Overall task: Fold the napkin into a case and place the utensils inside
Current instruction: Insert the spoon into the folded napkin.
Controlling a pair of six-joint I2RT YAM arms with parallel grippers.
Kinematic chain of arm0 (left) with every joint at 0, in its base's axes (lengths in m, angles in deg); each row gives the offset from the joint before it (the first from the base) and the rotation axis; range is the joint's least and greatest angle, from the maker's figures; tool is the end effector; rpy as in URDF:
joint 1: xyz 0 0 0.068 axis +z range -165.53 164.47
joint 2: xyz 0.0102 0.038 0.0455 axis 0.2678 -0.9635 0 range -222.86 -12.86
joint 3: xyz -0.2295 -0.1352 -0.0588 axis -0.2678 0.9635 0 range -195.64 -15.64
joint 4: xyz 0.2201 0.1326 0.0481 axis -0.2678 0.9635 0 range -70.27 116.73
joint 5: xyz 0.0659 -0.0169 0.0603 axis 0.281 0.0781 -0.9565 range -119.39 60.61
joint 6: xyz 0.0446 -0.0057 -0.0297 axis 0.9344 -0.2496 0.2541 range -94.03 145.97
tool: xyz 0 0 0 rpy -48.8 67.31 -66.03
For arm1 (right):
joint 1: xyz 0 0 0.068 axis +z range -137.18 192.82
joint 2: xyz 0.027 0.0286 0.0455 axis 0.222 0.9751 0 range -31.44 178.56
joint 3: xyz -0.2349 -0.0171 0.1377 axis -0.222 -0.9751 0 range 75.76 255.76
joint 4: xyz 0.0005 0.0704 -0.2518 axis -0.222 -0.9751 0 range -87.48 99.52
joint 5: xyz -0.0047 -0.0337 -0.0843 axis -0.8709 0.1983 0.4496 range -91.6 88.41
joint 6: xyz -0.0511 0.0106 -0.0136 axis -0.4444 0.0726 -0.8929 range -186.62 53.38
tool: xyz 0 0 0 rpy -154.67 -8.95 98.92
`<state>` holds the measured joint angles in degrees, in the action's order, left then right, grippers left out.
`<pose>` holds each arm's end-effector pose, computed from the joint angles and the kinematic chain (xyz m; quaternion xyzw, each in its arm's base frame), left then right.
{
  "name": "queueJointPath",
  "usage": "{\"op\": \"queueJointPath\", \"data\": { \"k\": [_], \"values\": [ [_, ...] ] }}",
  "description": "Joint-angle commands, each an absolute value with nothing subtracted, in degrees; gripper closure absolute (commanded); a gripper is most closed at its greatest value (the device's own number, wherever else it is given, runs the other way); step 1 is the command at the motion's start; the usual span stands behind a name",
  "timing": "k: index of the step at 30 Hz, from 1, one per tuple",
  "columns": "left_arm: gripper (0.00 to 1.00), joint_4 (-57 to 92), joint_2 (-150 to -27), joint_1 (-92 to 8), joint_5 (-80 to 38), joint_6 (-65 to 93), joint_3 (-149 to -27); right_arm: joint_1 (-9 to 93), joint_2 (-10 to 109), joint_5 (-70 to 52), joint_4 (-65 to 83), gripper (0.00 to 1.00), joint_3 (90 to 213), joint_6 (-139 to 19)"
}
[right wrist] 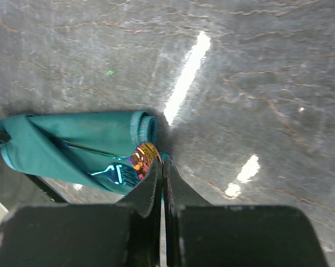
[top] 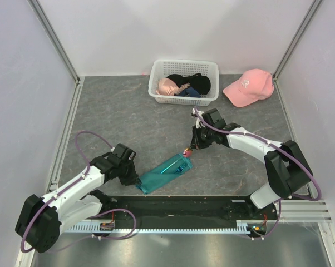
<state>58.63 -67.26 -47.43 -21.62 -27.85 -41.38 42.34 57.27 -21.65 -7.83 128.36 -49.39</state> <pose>0.1263 -0.0843 0.1624 -0.1732 0.9633 -0.1808 0.0971 0.2650 0.1639 0.1952 -0.1543 0.9239 0.2742 0.2178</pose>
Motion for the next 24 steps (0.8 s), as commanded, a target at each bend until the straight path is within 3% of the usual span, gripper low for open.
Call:
{"op": "queueJointPath", "data": {
  "k": [1, 24],
  "values": [
    [0.98, 58.1, -67.1, -47.6, -22.2, -29.7, -41.0, 44.5, 56.7, -21.8, -4.2, 1.0, 129.1, -45.7],
    [0.98, 57.8, -65.9, -47.6, -21.7, -29.7, -41.0, 53.1, 62.1, -21.8, 9.1, 1.0, 122.2, -30.8]
  ]
}}
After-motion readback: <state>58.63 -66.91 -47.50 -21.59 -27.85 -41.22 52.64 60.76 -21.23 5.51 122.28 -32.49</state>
